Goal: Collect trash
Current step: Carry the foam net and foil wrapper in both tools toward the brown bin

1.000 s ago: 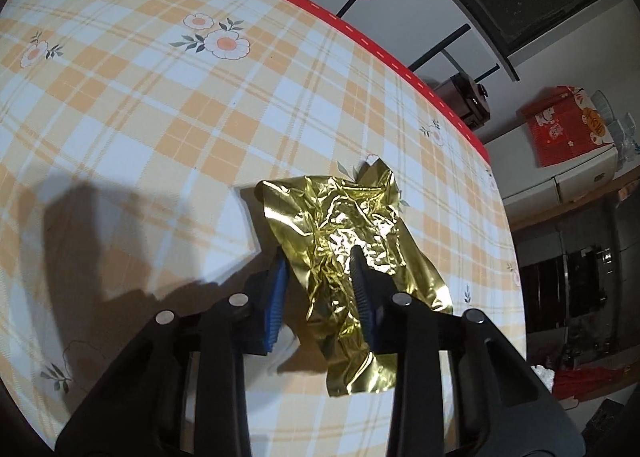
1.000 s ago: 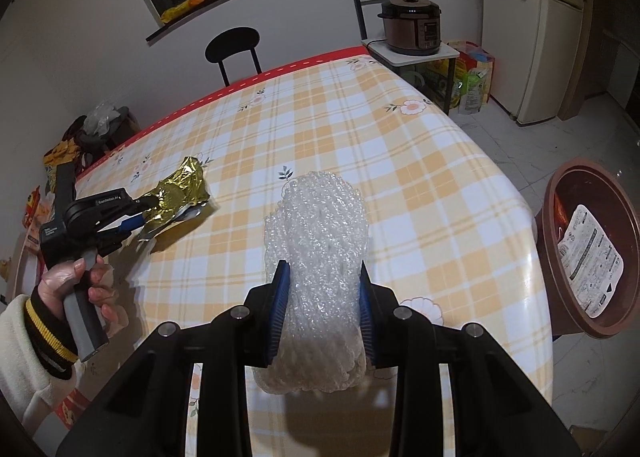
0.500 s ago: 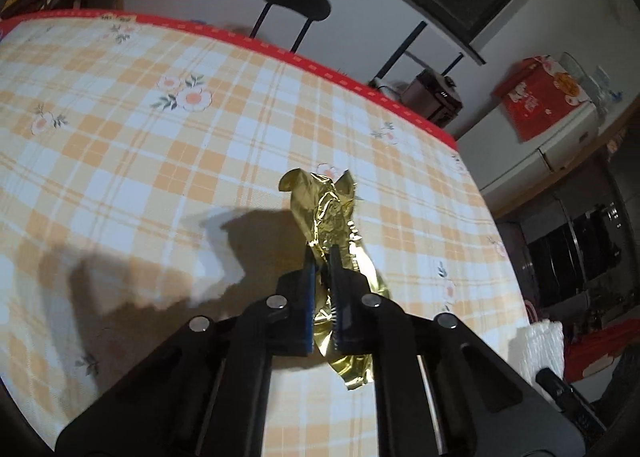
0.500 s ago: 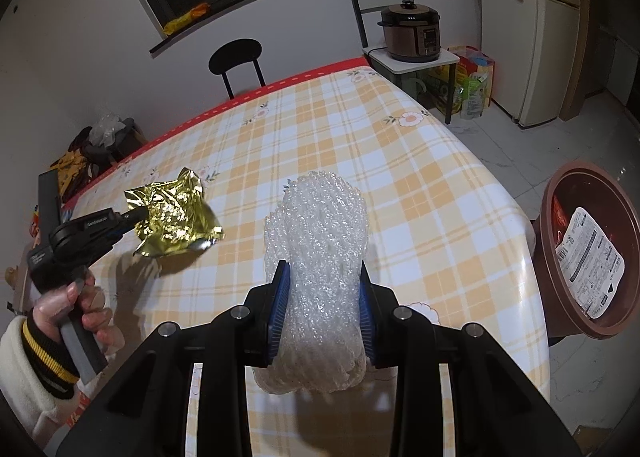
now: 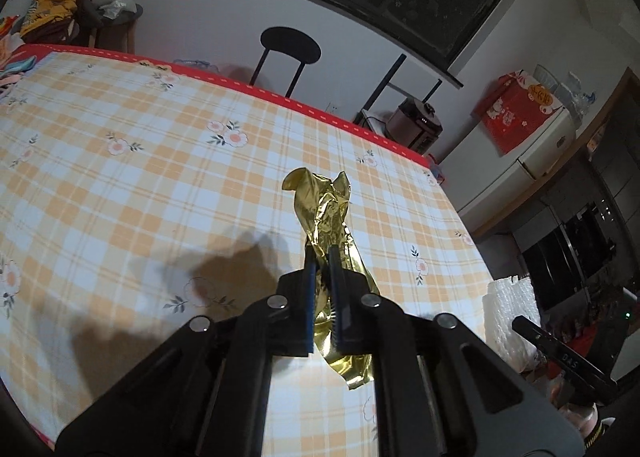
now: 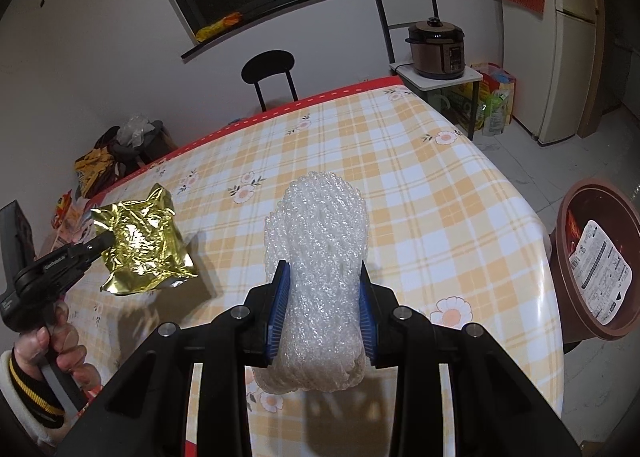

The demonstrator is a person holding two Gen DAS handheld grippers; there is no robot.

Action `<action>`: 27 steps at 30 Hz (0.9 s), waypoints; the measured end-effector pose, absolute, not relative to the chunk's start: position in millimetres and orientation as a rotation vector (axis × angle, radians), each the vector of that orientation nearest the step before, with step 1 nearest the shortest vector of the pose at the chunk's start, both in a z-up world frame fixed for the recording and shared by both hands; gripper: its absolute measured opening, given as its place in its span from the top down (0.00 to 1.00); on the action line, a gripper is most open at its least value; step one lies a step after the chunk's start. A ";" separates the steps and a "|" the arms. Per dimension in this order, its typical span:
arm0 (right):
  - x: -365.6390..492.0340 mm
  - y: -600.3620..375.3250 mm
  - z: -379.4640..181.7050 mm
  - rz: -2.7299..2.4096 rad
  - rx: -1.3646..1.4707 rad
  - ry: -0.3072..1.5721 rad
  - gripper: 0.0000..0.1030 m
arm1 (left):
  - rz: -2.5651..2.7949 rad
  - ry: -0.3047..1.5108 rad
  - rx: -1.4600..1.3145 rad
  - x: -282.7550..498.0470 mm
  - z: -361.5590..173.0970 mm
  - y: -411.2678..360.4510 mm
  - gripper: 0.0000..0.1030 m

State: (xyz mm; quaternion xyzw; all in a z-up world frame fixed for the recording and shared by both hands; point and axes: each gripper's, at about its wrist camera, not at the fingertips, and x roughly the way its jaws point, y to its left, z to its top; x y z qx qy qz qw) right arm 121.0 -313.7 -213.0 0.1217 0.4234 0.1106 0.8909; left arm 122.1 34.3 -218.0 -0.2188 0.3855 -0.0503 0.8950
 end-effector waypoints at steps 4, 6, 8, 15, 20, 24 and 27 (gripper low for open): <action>114.4 -313.6 -204.4 0.238 0.255 0.857 0.69 | -0.111 0.773 -0.442 101.8 -201.2 36.9 0.90; 111.2 -313.4 -200.4 0.242 0.257 0.846 0.69 | -0.116 0.764 -0.444 94.6 -196.1 37.1 0.90; 109.0 -314.1 -197.5 0.247 0.262 0.835 0.69 | -0.119 0.759 -0.439 88.3 -191.3 35.8 0.90; 104.2 -323.3 -187.8 0.255 0.278 0.799 0.69 | -0.127 0.742 -0.423 73.9 -179.9 22.6 0.90; 98.9 -340.4 -185.3 0.246 0.306 0.779 0.69 | -0.141 0.732 -0.406 71.6 -169.4 8.5 0.90; 92.7 -358.1 -182.8 0.230 0.325 0.762 0.69 | -0.157 0.717 -0.393 72.1 -159.2 -5.9 0.90; 88.4 -379.5 -182.9 0.204 0.342 0.747 0.69 | -0.173 0.720 -0.378 73.6 -155.0 -21.8 0.90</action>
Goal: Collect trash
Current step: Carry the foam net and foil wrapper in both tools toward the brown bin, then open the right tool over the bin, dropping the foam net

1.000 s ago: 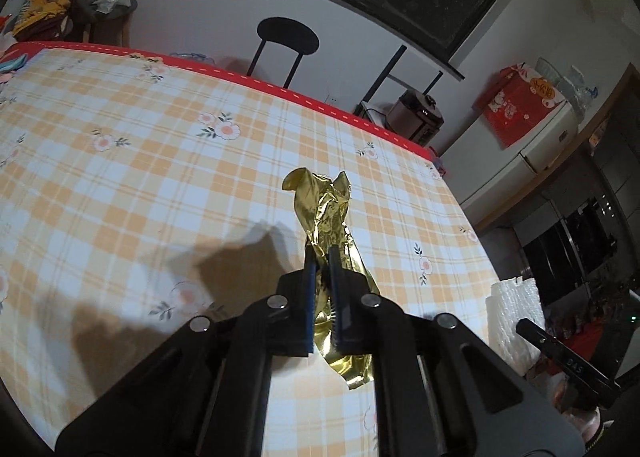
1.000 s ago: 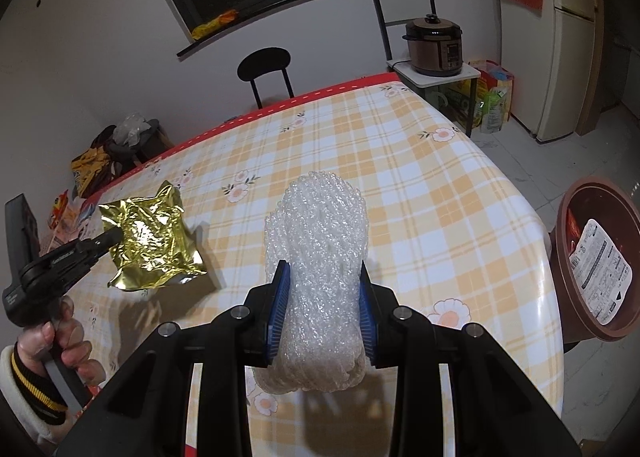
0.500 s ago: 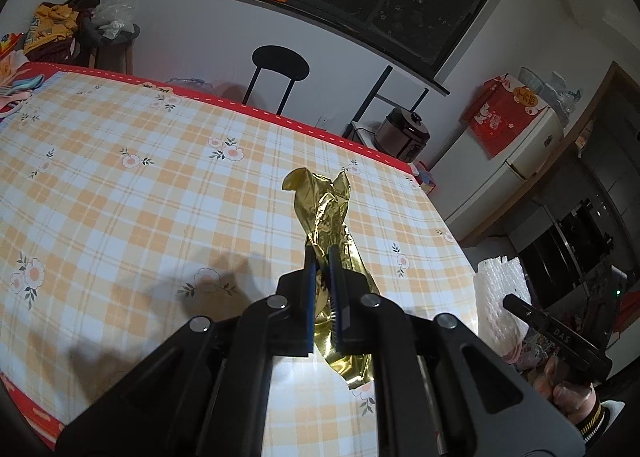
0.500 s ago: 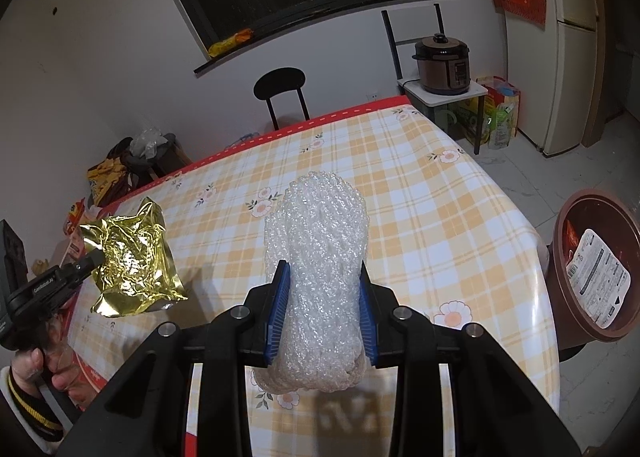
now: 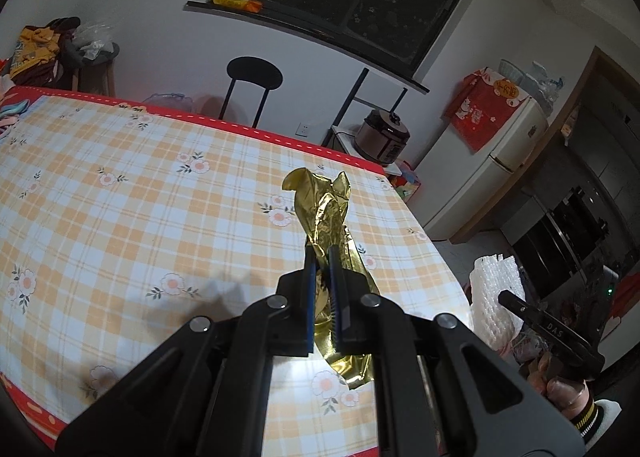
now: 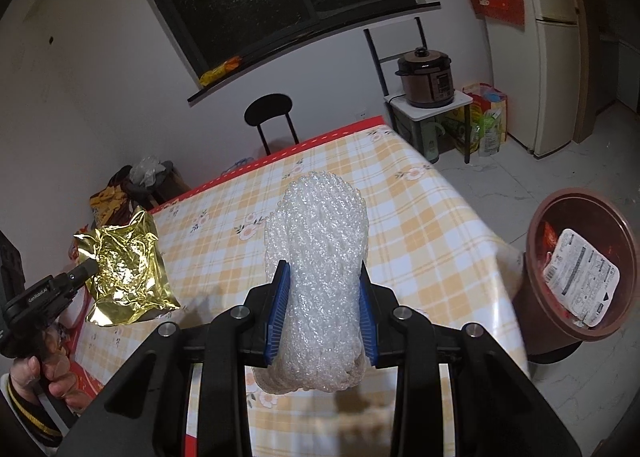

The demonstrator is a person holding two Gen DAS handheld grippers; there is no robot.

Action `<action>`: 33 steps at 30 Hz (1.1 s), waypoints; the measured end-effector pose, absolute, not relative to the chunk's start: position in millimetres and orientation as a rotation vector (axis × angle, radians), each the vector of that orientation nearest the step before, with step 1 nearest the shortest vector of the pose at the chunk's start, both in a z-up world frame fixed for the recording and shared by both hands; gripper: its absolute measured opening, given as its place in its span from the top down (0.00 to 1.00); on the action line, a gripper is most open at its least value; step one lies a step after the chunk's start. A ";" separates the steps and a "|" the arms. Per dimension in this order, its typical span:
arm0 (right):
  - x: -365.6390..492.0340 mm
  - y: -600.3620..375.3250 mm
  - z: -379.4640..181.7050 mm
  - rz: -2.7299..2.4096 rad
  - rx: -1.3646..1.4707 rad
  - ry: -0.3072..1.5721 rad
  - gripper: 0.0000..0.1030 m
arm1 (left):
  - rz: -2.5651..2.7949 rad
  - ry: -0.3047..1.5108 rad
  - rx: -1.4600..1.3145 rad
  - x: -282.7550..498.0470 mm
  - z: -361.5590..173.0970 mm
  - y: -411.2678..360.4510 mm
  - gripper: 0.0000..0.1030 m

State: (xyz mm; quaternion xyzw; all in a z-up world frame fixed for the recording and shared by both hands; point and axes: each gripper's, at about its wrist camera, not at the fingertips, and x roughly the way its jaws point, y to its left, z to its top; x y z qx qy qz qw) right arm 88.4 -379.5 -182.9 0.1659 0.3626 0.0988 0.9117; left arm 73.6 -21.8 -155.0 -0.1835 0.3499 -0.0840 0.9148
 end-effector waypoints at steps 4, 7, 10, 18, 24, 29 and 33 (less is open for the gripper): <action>85.2 -422.7 -190.9 0.131 0.368 0.746 0.69 | -0.194 0.726 -0.360 79.0 -152.4 -43.7 0.90; 83.0 -456.7 -197.1 0.070 0.374 0.748 0.69 | -0.213 0.733 -0.357 84.1 -151.3 -61.5 0.90; 82.7 -498.2 -204.8 -0.009 0.388 0.750 0.69 | -0.227 0.736 -0.347 88.3 -149.1 -80.9 0.90; 100.3 -594.6 -231.2 -0.175 0.400 0.820 0.69 | -0.252 0.768 -0.346 98.1 -152.0 -124.6 0.90; 115.9 -628.2 -245.2 -0.226 0.385 0.858 0.69 | -0.260 0.759 -0.341 99.9 -148.0 -146.1 0.90; 119.8 -641.2 -238.2 -0.217 0.400 0.825 0.51 | -0.266 0.756 -0.332 98.9 -145.6 -157.1 0.90; 117.6 -649.2 -226.6 -0.214 0.410 0.783 0.37 | -0.282 0.755 -0.318 99.9 -144.6 -165.7 0.90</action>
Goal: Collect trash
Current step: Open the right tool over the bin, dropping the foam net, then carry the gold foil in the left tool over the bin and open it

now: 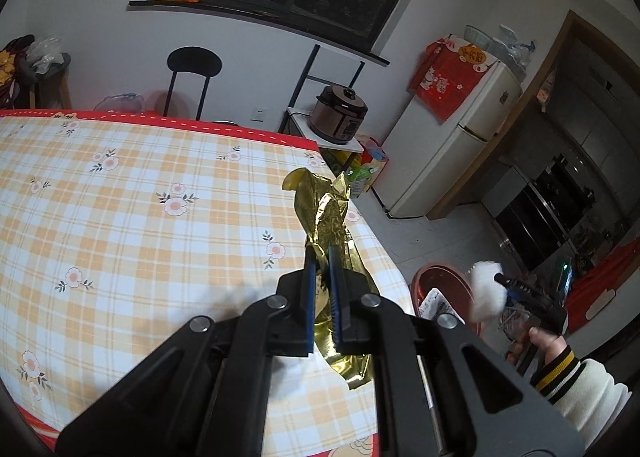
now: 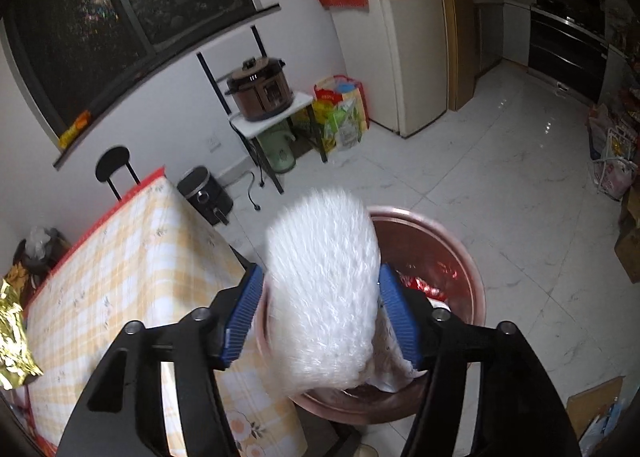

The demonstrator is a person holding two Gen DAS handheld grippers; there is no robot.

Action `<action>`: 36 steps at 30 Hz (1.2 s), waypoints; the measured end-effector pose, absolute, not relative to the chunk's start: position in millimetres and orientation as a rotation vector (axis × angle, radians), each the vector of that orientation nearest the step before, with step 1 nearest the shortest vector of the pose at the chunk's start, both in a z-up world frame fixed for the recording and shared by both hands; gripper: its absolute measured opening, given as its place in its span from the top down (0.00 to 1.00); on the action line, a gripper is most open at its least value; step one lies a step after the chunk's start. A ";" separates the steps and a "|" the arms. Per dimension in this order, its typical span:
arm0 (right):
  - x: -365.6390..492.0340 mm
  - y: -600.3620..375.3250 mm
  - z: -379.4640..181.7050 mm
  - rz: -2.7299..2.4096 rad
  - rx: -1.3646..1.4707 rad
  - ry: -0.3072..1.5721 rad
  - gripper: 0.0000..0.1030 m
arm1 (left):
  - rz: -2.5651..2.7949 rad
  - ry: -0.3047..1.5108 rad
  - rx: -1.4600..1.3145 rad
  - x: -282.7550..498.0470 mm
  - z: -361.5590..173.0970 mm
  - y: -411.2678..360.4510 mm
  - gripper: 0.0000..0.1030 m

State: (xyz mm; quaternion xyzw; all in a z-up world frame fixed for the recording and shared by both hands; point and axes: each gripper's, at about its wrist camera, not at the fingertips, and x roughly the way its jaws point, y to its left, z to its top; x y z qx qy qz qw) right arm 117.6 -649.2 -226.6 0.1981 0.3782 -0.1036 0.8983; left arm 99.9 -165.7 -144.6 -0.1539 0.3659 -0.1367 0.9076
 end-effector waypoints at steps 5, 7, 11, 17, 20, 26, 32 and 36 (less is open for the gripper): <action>108.0 -650.9 -209.6 -0.215 0.395 0.748 0.28 | -0.318 0.754 -0.299 100.2 -143.0 -180.3 0.90; 101.0 -650.2 -200.8 -0.221 0.393 0.727 0.21 | -0.332 0.755 -0.293 100.2 -142.6 -185.0 0.90; 82.8 -641.8 -181.2 -0.201 0.365 0.677 0.09 | -0.366 0.754 -0.277 99.4 -140.5 -197.7 0.90; 58.4 -634.1 -155.3 -0.193 0.358 0.636 0.05 | -0.427 0.751 -0.260 102.1 -138.8 -220.5 0.90; 46.2 -633.6 -146.6 -0.203 0.366 0.626 0.05 | -0.469 0.750 -0.251 104.0 -138.5 -237.9 0.90; 25.7 -640.6 -136.9 -0.252 0.354 0.640 0.05 | -0.556 0.744 -0.234 109.0 -137.5 -280.3 0.90; 2.5 -655.1 -134.0 -0.297 0.375 0.649 0.05 | -0.643 0.751 -0.215 115.1 -142.7 -330.5 0.90; -9.4 -665.9 -135.5 -0.316 0.394 0.649 0.05 | -0.691 0.774 -0.193 121.6 -151.7 -365.3 0.90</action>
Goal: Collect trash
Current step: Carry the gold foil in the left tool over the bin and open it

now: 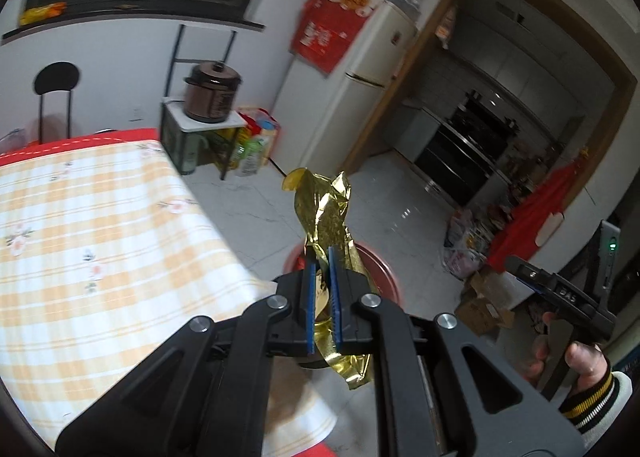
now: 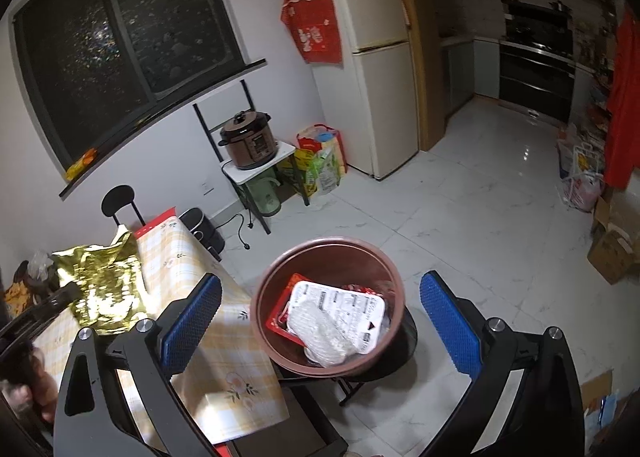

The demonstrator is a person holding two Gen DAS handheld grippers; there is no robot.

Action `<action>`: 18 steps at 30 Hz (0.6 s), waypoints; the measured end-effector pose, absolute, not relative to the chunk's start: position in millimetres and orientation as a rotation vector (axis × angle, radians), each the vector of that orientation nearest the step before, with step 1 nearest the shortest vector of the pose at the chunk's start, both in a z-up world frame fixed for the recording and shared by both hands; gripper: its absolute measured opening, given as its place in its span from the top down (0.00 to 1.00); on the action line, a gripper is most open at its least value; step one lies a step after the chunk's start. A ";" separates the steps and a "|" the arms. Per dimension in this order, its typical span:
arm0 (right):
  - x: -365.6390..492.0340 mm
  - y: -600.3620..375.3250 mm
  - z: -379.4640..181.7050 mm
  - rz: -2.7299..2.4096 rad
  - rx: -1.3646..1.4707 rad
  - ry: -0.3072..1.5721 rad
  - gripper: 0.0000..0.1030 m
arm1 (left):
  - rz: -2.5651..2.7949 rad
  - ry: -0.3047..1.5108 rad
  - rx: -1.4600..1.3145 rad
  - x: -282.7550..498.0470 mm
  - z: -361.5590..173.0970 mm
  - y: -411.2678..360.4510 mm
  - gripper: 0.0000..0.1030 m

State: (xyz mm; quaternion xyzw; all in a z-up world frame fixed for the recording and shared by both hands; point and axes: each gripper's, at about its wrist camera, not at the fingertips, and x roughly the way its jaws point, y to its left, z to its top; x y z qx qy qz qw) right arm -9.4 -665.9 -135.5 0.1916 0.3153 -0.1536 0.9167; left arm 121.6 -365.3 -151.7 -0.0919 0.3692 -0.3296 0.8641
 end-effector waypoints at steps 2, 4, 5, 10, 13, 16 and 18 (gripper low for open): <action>-13.9 -671.4 -136.8 -0.326 0.398 0.652 0.05 | -0.715 0.792 -0.180 127.5 -158.6 -386.4 0.90; -17.8 -675.7 -138.3 -0.336 0.397 0.656 0.05 | -0.737 0.818 -0.172 134.5 -167.4 -408.5 0.90; -21.1 -679.0 -139.8 -0.343 0.398 0.657 0.05 | -0.744 0.828 -0.170 137.6 -170.3 -415.8 0.90; -31.2 -692.1 -146.9 -0.371 0.416 0.666 0.05 | -0.783 0.890 -0.144 154.6 -192.6 -468.2 0.90; -38.1 -699.4 -149.2 -0.387 0.420 0.670 0.05 | -0.803 0.903 -0.124 162.1 -200.1 -495.8 0.90; -45.5 -706.2 -150.6 -0.411 0.427 0.670 0.05 | -0.819 0.900 -0.098 169.7 -204.0 -525.7 0.90; -51.2 -710.6 -152.1 -0.428 0.434 0.669 0.05 | -0.840 0.892 -0.077 175.8 -206.4 -544.4 0.86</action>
